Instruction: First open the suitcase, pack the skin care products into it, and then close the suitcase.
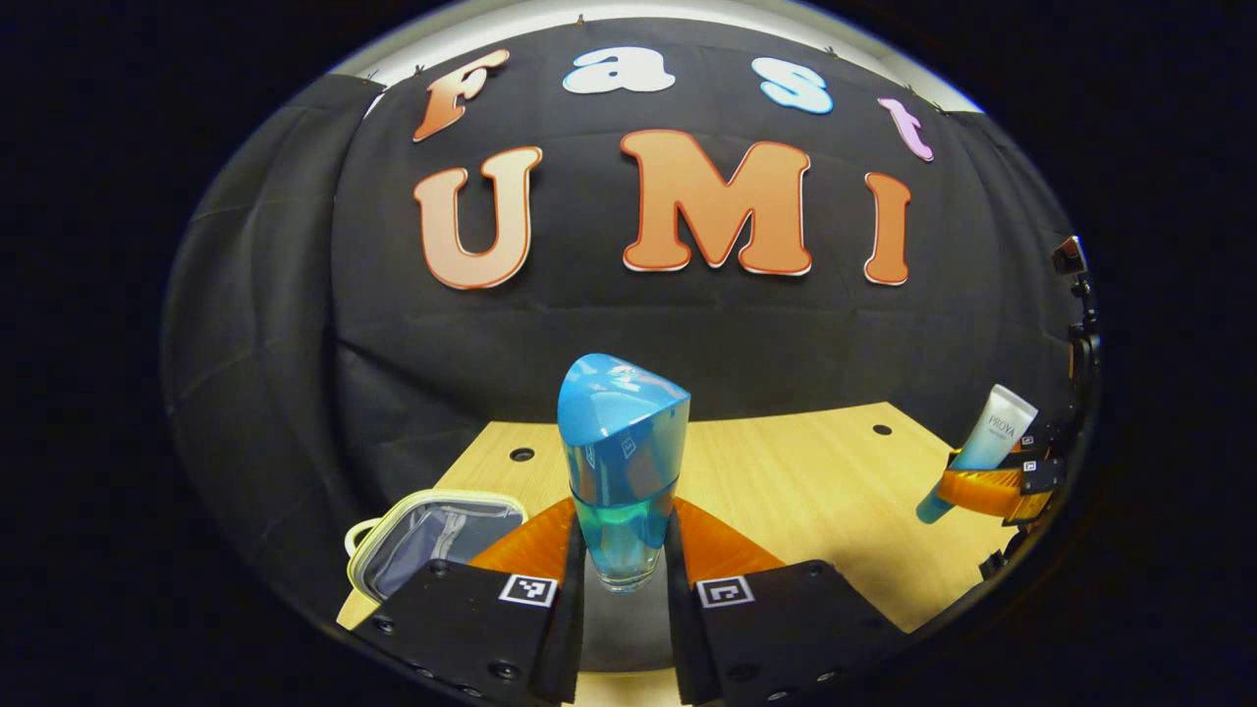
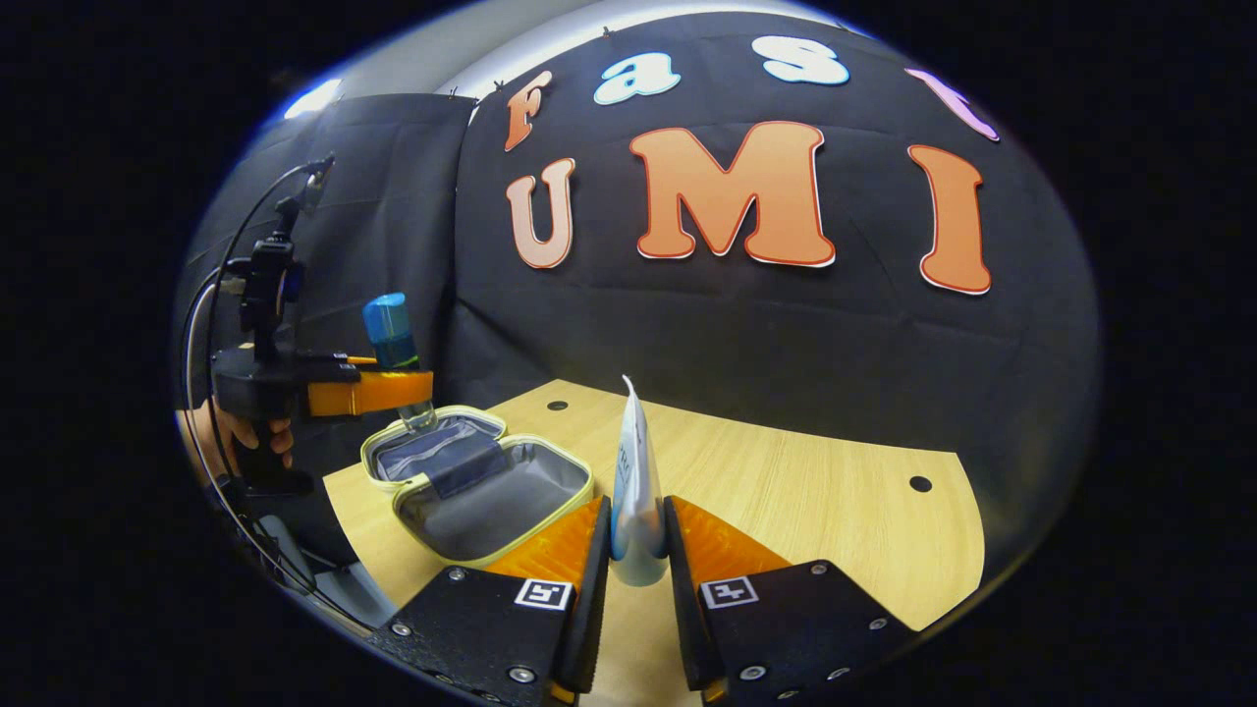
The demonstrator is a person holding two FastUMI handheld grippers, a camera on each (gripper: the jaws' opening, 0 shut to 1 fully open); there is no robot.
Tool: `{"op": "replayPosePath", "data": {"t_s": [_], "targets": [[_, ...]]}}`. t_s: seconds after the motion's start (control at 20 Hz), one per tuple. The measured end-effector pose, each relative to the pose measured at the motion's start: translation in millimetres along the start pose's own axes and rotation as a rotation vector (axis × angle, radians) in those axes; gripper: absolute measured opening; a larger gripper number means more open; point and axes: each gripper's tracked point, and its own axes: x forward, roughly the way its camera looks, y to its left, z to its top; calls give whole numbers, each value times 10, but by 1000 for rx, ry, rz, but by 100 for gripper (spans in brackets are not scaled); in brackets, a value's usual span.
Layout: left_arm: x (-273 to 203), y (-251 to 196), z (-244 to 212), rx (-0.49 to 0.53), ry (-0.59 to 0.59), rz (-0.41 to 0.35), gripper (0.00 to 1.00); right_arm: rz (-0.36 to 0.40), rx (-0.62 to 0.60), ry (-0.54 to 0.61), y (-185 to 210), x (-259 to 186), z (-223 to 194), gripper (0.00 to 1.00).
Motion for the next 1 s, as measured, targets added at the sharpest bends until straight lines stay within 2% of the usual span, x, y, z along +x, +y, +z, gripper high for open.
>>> {"op": "replayPosePath", "data": {"t_s": [0.25, 0.45, 0.65, 0.85, 1.0], "targets": [[253, 415, -391, 8, 118, -39, 37, -9, -2, 19, 377, 181, 19, 34], [516, 544, -754, 18, 218, -84, 36, -22, 32, 43, 588, 336, -26, 34], [655, 577, -1094, 43, 306, -138, 39, -53, 65, 57, 688, 456, -84, 34], [785, 572, -1426, 61, 410, -187, 37, -75, 91, 87, 774, 546, -200, 34], [882, 493, -1737, 58, 505, -233, 39, -68, 131, 100, 857, 605, -276, 34]]}}
